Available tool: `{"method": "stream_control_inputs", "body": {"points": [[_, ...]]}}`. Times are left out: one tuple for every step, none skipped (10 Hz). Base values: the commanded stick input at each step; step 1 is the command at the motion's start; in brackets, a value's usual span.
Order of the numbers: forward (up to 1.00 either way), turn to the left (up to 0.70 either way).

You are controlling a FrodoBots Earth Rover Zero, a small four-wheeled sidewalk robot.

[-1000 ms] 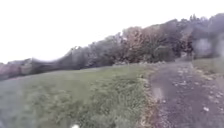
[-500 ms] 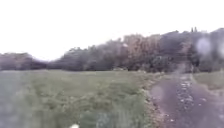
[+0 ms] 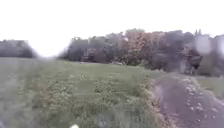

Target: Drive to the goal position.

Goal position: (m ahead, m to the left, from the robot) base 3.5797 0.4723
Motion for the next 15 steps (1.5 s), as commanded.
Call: {"method": "stream_control_inputs", "body": {"points": [[0.7,-0.14],[0.7,-0.14],[0.7,-0.14],[0.7,-0.14],[0.7,-0.14],[0.7,-0.14],[0.7,-0.14],[0.7,-0.14],[0.7,-0.14],[0.7,-0.14],[0.7,-0.14],[0.7,-0.14],[0.7,-0.14],[0.7,-0.14],[0.7,-0.14]]}}
